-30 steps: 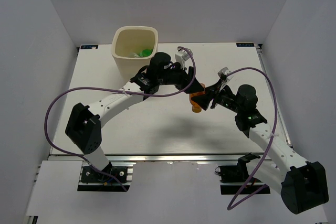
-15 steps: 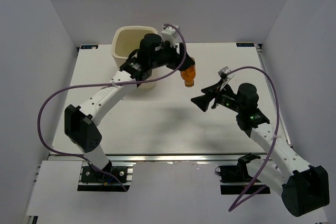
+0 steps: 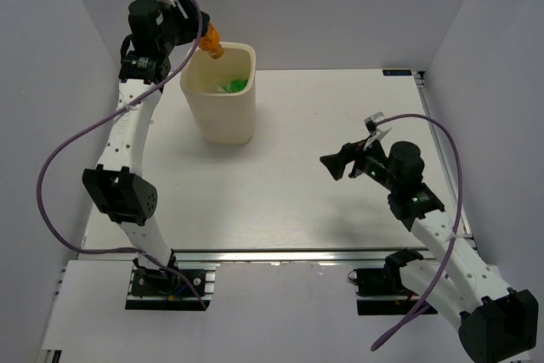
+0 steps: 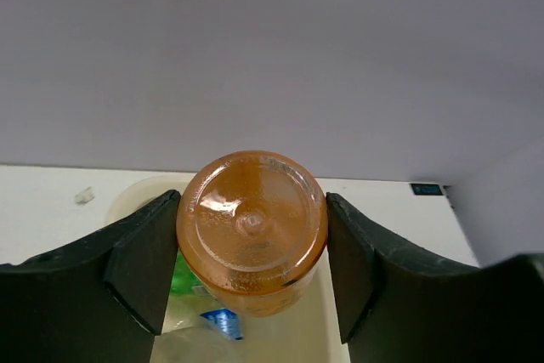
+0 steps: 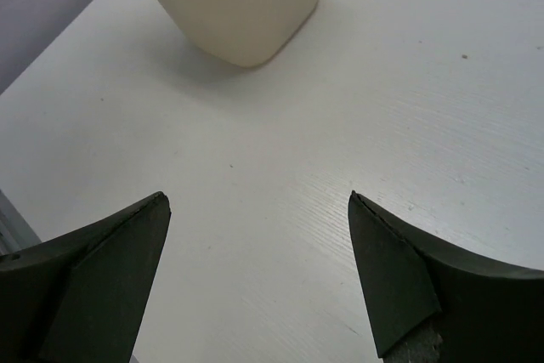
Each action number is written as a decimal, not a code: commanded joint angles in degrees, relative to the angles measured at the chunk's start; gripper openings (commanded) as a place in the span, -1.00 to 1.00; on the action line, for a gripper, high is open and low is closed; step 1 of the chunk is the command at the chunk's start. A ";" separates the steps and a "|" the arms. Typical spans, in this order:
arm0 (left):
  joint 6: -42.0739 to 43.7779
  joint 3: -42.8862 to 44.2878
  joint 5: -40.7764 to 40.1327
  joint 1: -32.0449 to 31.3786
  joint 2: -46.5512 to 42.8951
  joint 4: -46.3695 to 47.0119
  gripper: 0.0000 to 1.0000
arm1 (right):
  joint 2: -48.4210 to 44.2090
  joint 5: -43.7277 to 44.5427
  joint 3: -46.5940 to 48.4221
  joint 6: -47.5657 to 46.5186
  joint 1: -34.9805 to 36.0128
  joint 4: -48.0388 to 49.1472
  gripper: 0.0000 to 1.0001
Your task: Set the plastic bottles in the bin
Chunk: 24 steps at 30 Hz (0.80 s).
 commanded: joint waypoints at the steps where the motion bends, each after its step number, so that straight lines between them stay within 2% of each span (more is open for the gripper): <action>1: -0.66 -0.32 1.88 0.74 2.48 -2.31 -0.43 | 0.37 3.45 0.58 -1.90 0.19 -0.77 0.79; 2: -0.39 0.47 1.45 0.74 3.01 -2.75 -0.18 | 0.81 3.63 0.93 -2.68 0.19 -1.12 0.79; 5: 1.02 3.54 2.15 1.00 5.29 -6.16 0.04 | 1.69 4.85 1.90 -3.92 0.19 -2.69 0.79; 7: 1.89 5.31 1.63 1.09 5.47 -7.14 0.75 | 1.69 5.65 1.99 -4.01 0.19 -2.70 0.79; 8: 1.99 5.39 -0.03 1.09 5.30 -7.49 0.97 | 1.60 6.08 1.73 -3.58 0.19 -2.35 0.79; 12: 2.52 7.41 -3.20 1.70 4.07 -8.99 0.96 | 1.16 7.14 1.64 -3.57 0.19 -2.17 0.79; 17: -1.17 7.34 -2.42 7.75 1.79 -10.84 0.97 | 1.25 12.76 2.43 -2.08 0.10 -2.96 0.79; 18: -3.01 6.11 -1.03 11.68 0.91 -10.58 0.96 | 1.25 14.07 2.95 -1.99 0.01 -3.83 0.79; 23: -7.15 -7.92 3.29 21.20 -5.85 -6.88 0.97 | -0.06 18.03 3.40 -2.52 0.01 -6.21 0.79; 24: -7.33 -10.05 3.21 23.13 -8.13 -6.97 0.96 | -0.42 21.70 3.22 -2.34 0.01 -6.39 0.79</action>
